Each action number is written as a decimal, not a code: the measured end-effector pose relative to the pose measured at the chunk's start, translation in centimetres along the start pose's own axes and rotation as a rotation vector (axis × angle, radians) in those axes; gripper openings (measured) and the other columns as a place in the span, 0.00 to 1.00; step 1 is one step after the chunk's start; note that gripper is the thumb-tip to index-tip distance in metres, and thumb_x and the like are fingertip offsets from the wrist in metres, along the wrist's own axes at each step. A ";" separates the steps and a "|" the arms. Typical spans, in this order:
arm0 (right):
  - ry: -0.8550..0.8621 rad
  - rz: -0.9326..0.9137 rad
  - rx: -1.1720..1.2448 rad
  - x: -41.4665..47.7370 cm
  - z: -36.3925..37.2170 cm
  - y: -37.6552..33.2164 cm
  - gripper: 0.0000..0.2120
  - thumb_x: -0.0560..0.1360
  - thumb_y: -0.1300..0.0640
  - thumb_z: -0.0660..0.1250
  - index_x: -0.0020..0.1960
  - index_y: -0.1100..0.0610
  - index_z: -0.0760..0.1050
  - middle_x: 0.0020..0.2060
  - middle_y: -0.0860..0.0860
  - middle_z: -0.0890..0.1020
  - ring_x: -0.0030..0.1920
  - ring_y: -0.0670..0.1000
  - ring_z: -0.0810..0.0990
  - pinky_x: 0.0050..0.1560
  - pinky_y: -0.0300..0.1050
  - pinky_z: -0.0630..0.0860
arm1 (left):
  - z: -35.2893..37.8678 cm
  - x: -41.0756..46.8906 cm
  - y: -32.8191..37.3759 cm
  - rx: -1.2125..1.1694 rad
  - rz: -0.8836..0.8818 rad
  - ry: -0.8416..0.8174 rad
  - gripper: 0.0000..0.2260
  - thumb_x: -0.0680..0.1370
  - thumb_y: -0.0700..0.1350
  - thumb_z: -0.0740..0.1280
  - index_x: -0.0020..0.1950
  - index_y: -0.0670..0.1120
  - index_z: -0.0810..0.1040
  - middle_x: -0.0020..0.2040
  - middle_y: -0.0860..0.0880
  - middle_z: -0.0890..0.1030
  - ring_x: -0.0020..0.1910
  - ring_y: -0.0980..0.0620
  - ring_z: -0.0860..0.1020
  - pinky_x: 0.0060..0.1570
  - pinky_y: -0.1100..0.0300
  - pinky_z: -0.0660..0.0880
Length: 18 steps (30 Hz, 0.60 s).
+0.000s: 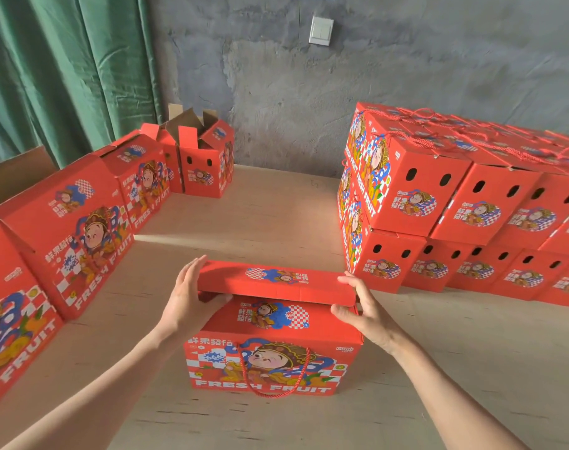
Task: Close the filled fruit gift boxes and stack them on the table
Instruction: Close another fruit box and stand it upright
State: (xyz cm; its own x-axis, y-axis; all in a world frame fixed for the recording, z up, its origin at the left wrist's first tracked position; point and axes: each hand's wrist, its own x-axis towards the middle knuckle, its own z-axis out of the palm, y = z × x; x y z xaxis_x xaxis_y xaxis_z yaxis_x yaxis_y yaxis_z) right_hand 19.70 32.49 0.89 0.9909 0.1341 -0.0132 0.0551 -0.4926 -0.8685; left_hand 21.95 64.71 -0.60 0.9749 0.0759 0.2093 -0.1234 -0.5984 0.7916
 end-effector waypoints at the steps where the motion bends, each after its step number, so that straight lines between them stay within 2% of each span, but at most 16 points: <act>1: 0.008 -0.002 0.013 0.2 -0.1 -0.1 0.26 0.70 0.44 0.67 0.65 0.46 0.65 0.72 0.42 0.58 0.72 0.43 0.56 0.69 0.44 0.57 | 0.0 0.0 0.1 0.012 -0.012 -0.013 0.38 0.70 0.47 0.75 0.75 0.47 0.60 0.72 0.46 0.64 0.69 0.49 0.65 0.64 0.54 0.64; 4: 0.008 -0.061 -0.187 1.0 -0.6 0.2 0.20 0.76 0.50 0.65 0.66 0.47 0.66 0.72 0.44 0.58 0.74 0.46 0.55 0.69 0.42 0.57 | 0.0 -0.1 0.2 0.031 -0.014 -0.007 0.38 0.69 0.52 0.75 0.73 0.45 0.63 0.73 0.47 0.65 0.70 0.50 0.65 0.66 0.56 0.63; 7: -0.120 -0.097 -0.342 1.8 -1.1 0.1 0.26 0.78 0.51 0.63 0.72 0.39 0.59 0.76 0.42 0.48 0.75 0.42 0.47 0.72 0.43 0.51 | 0.1 -0.1 0.2 0.070 0.013 0.028 0.33 0.71 0.53 0.72 0.72 0.42 0.66 0.73 0.46 0.65 0.71 0.50 0.64 0.68 0.58 0.60; 9: -0.173 -0.075 -0.404 2.3 -1.3 -0.2 0.24 0.79 0.49 0.62 0.72 0.35 0.59 0.76 0.41 0.50 0.75 0.41 0.50 0.69 0.40 0.52 | 0.0 0.4 0.2 0.228 0.015 -0.002 0.35 0.71 0.58 0.71 0.71 0.41 0.65 0.74 0.46 0.63 0.72 0.48 0.61 0.70 0.54 0.57; 12: -0.154 -0.066 -0.466 2.5 -1.6 -0.2 0.22 0.79 0.47 0.61 0.70 0.32 0.60 0.74 0.40 0.55 0.73 0.42 0.56 0.66 0.38 0.57 | -0.8 2.6 0.6 0.651 0.068 -0.191 0.43 0.68 0.70 0.63 0.72 0.43 0.61 0.77 0.48 0.53 0.76 0.49 0.48 0.72 0.42 0.44; 14: -0.139 -0.080 -0.490 2.5 -1.5 -0.1 0.22 0.79 0.46 0.60 0.69 0.30 0.59 0.74 0.39 0.56 0.72 0.43 0.58 0.64 0.38 0.60 | -1.3 4.6 1.2 0.794 0.152 -0.354 0.46 0.67 0.73 0.59 0.75 0.44 0.57 0.78 0.49 0.51 0.77 0.50 0.44 0.70 0.40 0.38; 16: -0.126 -0.089 -0.499 2.4 -1.3 -0.1 0.21 0.79 0.45 0.59 0.68 0.28 0.58 0.74 0.39 0.55 0.72 0.44 0.60 0.64 0.39 0.62 | -1.2 6.0 1.9 0.821 0.233 -0.512 0.45 0.68 0.73 0.57 0.76 0.47 0.53 0.77 0.50 0.55 0.76 0.50 0.49 0.72 0.42 0.40; 18: -0.115 -0.088 -0.505 2.3 -1.1 0.0 0.21 0.79 0.46 0.59 0.68 0.28 0.58 0.74 0.39 0.55 0.71 0.45 0.61 0.63 0.37 0.61 | -0.9 6.5 2.2 0.806 0.268 -0.607 0.42 0.70 0.71 0.56 0.77 0.50 0.52 0.75 0.49 0.60 0.74 0.49 0.57 0.73 0.48 0.52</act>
State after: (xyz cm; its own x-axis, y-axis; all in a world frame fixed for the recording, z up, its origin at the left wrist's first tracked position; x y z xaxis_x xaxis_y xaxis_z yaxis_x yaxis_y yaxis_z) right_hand 22.08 31.89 1.43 0.9614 0.2735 -0.0296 0.2184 -0.8243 -0.5224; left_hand 27.82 64.58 2.96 0.8906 -0.4180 -0.1788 -0.4069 -0.9083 0.0970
